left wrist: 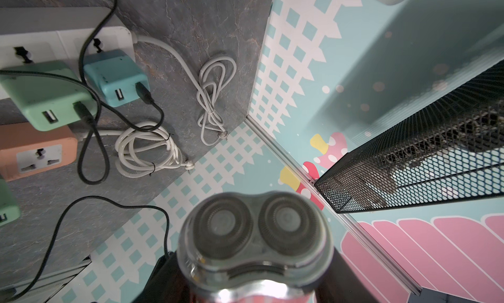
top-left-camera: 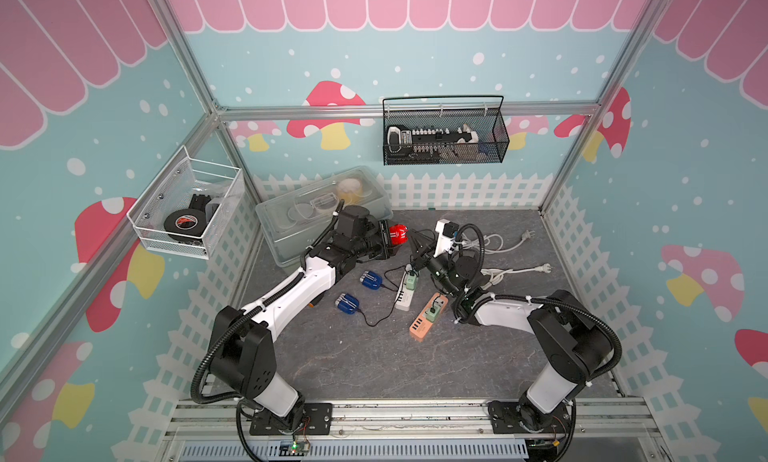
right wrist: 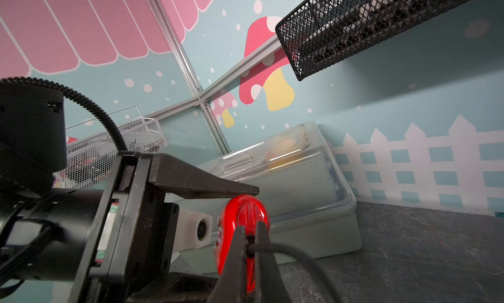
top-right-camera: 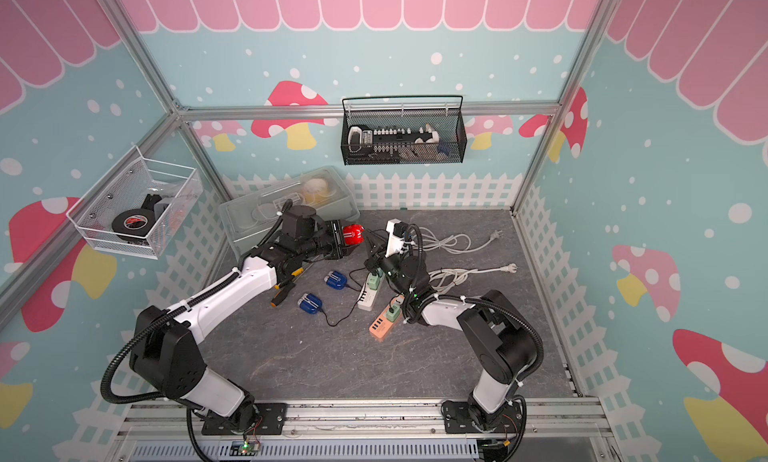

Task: Charge the electric shaver
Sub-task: Insert the charging cable into the electric shaver.

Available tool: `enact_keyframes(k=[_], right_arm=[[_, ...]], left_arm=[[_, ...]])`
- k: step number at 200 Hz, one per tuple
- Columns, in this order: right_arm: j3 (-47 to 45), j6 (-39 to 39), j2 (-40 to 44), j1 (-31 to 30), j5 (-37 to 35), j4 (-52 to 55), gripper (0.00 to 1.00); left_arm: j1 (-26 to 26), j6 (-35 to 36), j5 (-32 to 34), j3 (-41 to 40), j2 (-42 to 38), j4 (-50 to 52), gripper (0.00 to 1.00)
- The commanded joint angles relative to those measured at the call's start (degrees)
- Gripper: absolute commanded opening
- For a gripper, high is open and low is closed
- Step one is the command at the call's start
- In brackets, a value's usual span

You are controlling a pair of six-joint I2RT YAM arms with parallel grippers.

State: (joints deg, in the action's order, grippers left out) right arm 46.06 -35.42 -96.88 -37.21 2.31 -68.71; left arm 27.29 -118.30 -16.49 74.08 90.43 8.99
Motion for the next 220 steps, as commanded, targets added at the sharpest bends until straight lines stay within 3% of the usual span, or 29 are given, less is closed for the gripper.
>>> enact_keyframes(k=[1, 59, 140, 220], right_arm=[[-1.0, -0.4, -2.7, -1.1, 4.4, 8.4, 0.00], [-1.3, -14.5, -9.3, 2.0, 14.3, -11.0, 0.00], [-1.2, -17.4, -11.3, 3.0, 18.0, -11.8, 0.00], [-0.1, -16.4, -10.0, 2.3, 16.6, -6.6, 0.00]], left_arm=[[3.8, -25.7, -7.9, 3.7, -3.5, -7.8, 0.00], [3.9, -25.9, -8.2, 3.1, -3.5, -8.2, 0.00], [4.1, -25.5, -7.5, 4.3, -3.2, -6.8, 0.00], [4.7, -25.8, -5.7, 3.7, -3.3, -6.8, 0.00]])
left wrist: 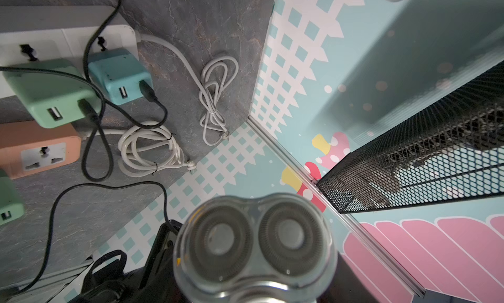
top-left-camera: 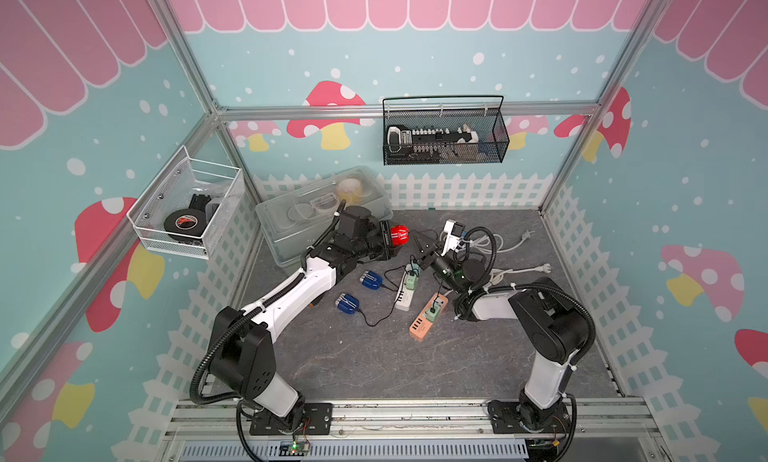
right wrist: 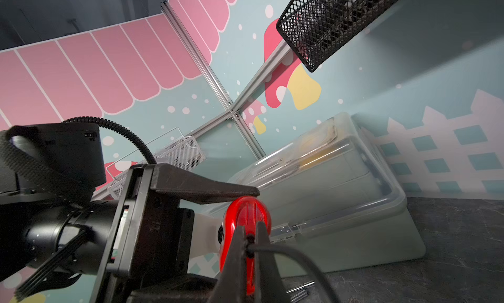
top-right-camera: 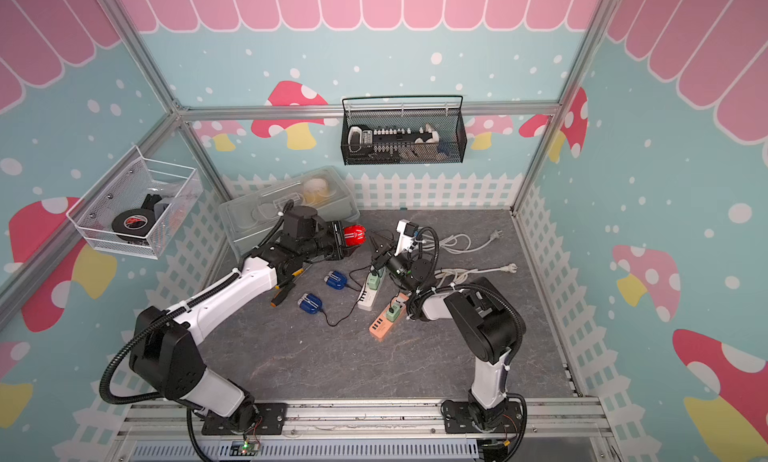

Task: Charge the electric shaver
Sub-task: Insert the charging cable into the electric shaver, then place the electric shaver at the center of the board.

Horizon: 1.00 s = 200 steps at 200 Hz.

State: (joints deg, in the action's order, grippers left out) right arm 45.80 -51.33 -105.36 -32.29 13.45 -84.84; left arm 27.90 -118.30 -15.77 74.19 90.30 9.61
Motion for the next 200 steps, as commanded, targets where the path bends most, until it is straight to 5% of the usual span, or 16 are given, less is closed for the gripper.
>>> enact_keyframes(k=[1, 24, 58, 66, 95, 127, 166, 200], right_arm=[[0.1, -0.6, -1.4, -2.6, 5.4, 9.6, 0.01], [-2.1, -2.7, 3.9, -2.6, 3.3, 15.1, 0.35], [-4.8, -4.7, 17.0, -2.6, 4.1, 32.7, 0.61], [-5.1, -4.9, 20.1, -2.6, 4.6, 38.1, 0.75], [-5.4, -4.9, 30.9, -2.6, 8.3, 53.0, 0.77], [0.5, 3.7, 44.3, -2.4, 10.6, 79.0, 0.81], [7.6, 9.6, 52.7, -1.1, 5.9, 99.2, 0.79], [10.6, 9.8, 50.6, 0.9, 8.8, 104.1, 0.78]], left_arm=[[4.1, -25.7, -6.3, 3.5, -3.3, -7.3, 0.00], [3.4, -24.6, -3.9, 1.2, -4.0, -6.1, 0.00], [2.3, -21.1, -0.8, 0.5, -3.0, -3.7, 0.00], [2.2, -20.3, -0.2, 0.8, -2.5, -3.4, 0.00], [1.4, -16.8, 0.1, 2.1, -1.8, 1.0, 0.00], [0.6, -11.2, -0.2, 0.4, -4.9, 11.9, 0.00], [1.0, -4.3, 2.2, -10.9, -18.1, 29.2, 0.00], [1.6, -7.4, 7.4, -26.6, -30.7, 33.1, 0.00]])
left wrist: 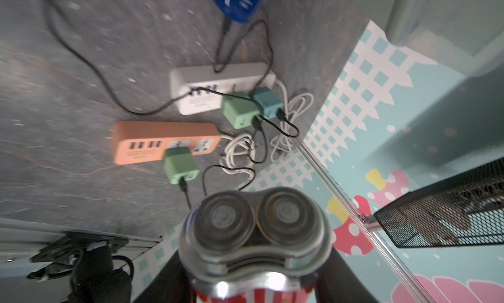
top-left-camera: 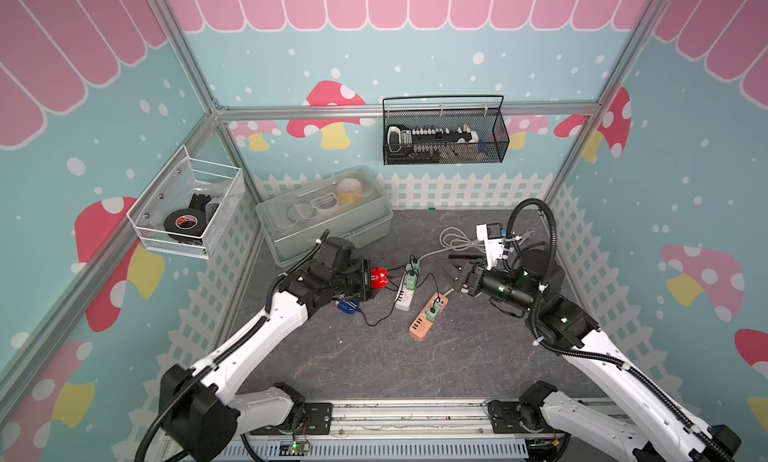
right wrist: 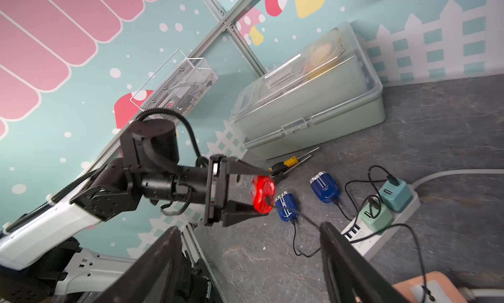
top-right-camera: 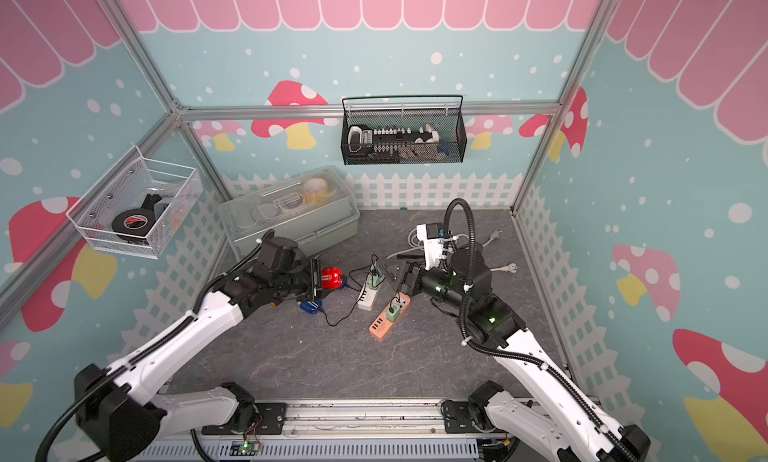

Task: Charge the electric shaver
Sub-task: Place the electric shaver at the center of the board.

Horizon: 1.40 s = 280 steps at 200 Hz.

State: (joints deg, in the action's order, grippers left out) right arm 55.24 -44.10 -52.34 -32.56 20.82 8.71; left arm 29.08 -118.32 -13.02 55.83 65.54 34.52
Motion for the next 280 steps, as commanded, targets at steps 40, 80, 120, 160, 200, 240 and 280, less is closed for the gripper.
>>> enact_keyframes(k=[40, 80, 120, 160, 200, 240, 280], right_arm=[[2.3, 2.0, -5.3, 1.6, 4.8, 11.1, 0.77], [2.2, 2.0, -5.2, 2.0, 5.2, 13.1, 0.77], [2.0, 1.8, -4.6, 2.4, 4.6, 15.8, 0.77], [0.5, 1.6, -4.4, 2.5, 3.4, 15.6, 0.78], [-1.1, 1.0, -4.6, 2.6, 3.0, 16.0, 0.79], [-1.0, 2.4, -5.7, 2.9, 9.3, 15.4, 0.81], [-1.3, 4.8, -7.1, 3.0, 21.4, 15.2, 0.77]], left_arm=[[1.2, -8.9, 9.8, -19.8, -10.8, 9.0, 0.00], [0.9, -6.0, 11.4, -25.1, -7.5, 7.0, 0.00], [0.8, -3.7, 11.0, -27.2, -2.9, 5.9, 0.00], [0.5, 1.4, 10.7, -24.3, 3.7, 5.9, 0.08], [0.3, 2.7, 10.0, -23.3, 7.8, 6.1, 0.35], [0.4, 2.2, 8.8, -23.8, 8.2, 6.5, 0.49], [0.1, 2.5, 10.7, -22.8, 5.3, 7.9, 0.63]])
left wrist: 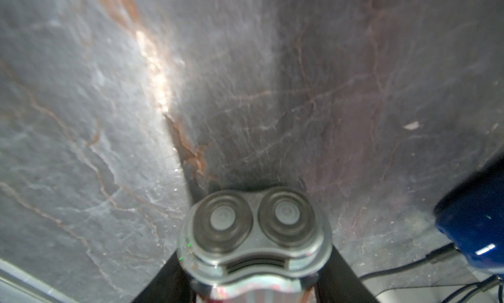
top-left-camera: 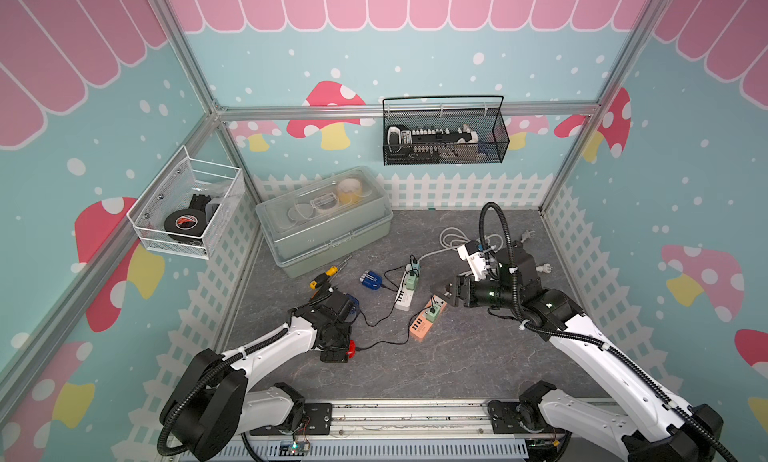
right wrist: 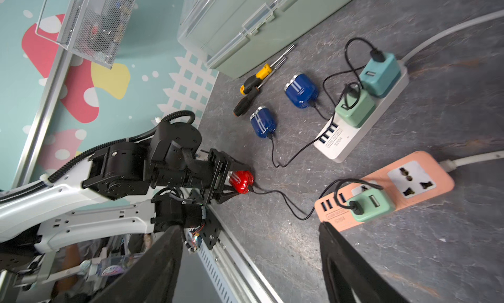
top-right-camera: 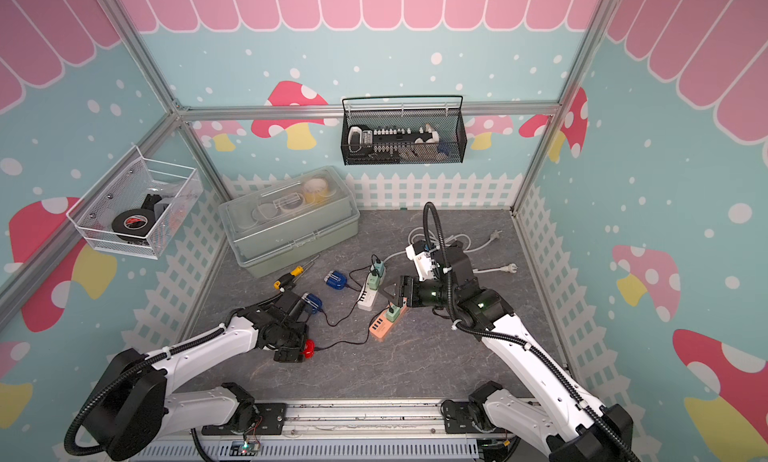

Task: Charge the electric shaver
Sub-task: Place the electric shaver at the center of the board.

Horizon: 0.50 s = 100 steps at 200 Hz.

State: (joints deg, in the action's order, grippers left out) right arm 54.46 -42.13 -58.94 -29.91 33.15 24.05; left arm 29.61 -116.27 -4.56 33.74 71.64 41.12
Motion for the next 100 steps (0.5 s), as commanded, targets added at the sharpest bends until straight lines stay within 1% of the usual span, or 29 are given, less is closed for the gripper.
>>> enact_keyframes(k=[1, 28, 32, 35, 60, 66, 86, 100], right_arm=[[-0.4, 2.9, -0.5, 0.4, 9.2, -0.1, 0.77], [-0.6, 4.0, -0.4, 0.4, 12.9, 0.6, 0.78], [-0.6, 4.1, -0.5, 0.4, 13.2, 0.7, 0.78], [-0.7, 4.2, -0.5, 0.4, 13.5, 0.7, 0.78], [-0.7, 4.5, -0.6, 0.4, 14.7, 0.4, 0.78], [-0.8, 4.4, -0.4, 0.4, 14.9, 0.0, 0.78], [-0.6, 4.5, -0.1, 0.5, 13.1, 0.4, 0.78], [-0.3, 4.9, 0.3, 0.5, 10.2, 1.1, 0.79]], left_arm=[[-0.4, 0.5, 2.3, -0.7, -0.9, 1.3, 0.63], [-1.1, 2.1, 1.9, 0.2, -1.6, 1.7, 0.68], [-1.2, 2.3, 1.9, 0.3, -1.8, 1.7, 0.73], [-1.3, 2.6, 1.9, 0.5, -1.9, 1.9, 0.75], [-2.0, 5.0, 2.0, 1.9, -3.0, 3.6, 0.78], [-2.2, 5.3, 2.0, 2.2, -3.4, 4.1, 0.84], [-2.6, 5.6, 2.1, 2.8, -5.3, 5.3, 0.87], [-2.6, 6.2, 3.1, 4.0, -6.9, 7.2, 0.90]])
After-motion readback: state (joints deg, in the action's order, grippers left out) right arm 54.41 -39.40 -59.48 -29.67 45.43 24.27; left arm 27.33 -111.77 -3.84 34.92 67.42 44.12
